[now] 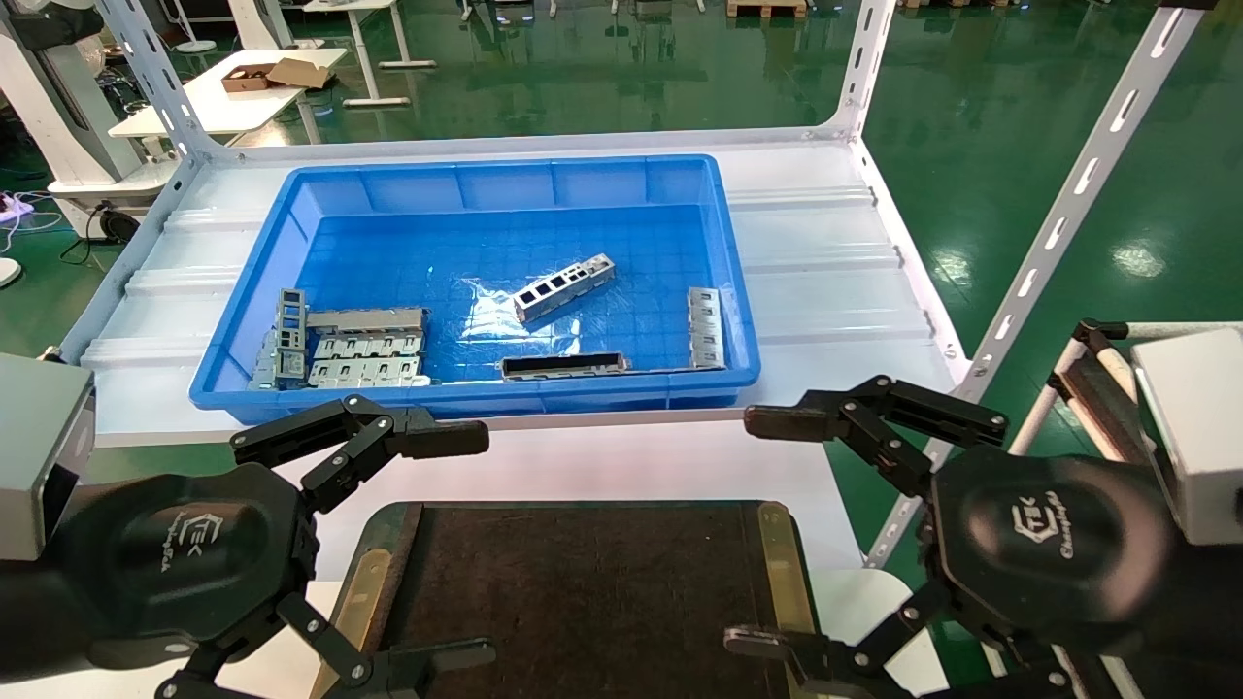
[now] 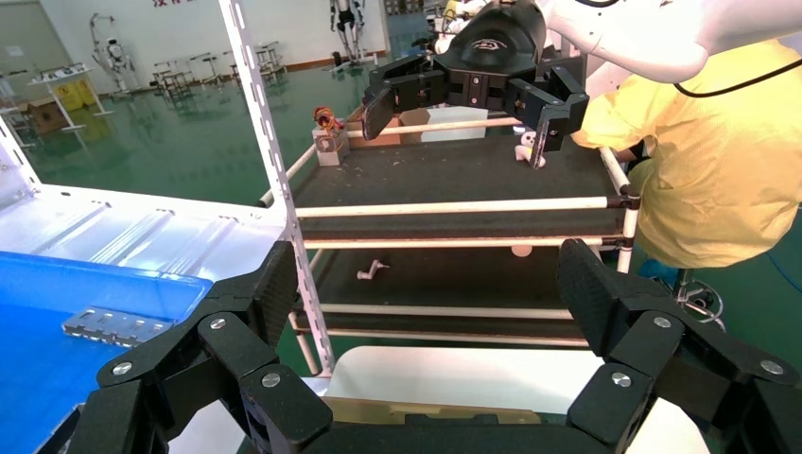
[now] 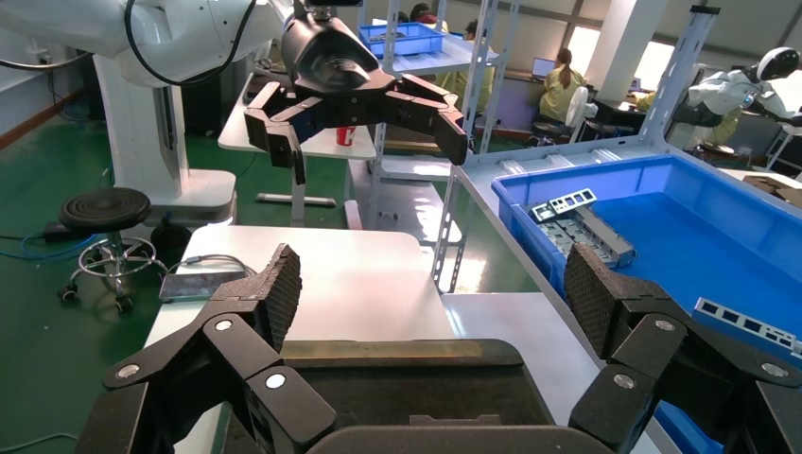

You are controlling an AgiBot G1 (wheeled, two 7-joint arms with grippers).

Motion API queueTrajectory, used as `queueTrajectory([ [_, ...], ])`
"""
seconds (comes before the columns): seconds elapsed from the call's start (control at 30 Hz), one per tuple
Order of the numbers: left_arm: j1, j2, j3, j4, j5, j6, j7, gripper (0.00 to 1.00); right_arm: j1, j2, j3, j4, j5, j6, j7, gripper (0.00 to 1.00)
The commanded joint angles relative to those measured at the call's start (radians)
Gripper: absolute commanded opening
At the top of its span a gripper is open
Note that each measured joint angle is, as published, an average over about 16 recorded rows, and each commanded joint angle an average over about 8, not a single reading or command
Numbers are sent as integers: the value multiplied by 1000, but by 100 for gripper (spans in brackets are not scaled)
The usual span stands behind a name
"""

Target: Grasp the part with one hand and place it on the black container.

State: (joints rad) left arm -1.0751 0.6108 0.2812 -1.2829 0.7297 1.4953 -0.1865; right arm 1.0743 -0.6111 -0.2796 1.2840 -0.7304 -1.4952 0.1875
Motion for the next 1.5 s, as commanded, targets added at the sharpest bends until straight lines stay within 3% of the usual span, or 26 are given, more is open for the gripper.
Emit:
queueTrajectory([
  [0.03, 0, 0, 0, 0, 0, 0, 0, 100, 0, 0, 0, 0, 0, 0, 0, 100],
  [0.9, 0, -1, -1, 0, 3, -4, 2, 100, 0, 0, 0, 0, 0, 0, 0, 100],
  [1.5, -74, 59, 39, 61, 103, -123, -51, 100, 1, 0, -2, -1, 1, 0, -1, 100],
])
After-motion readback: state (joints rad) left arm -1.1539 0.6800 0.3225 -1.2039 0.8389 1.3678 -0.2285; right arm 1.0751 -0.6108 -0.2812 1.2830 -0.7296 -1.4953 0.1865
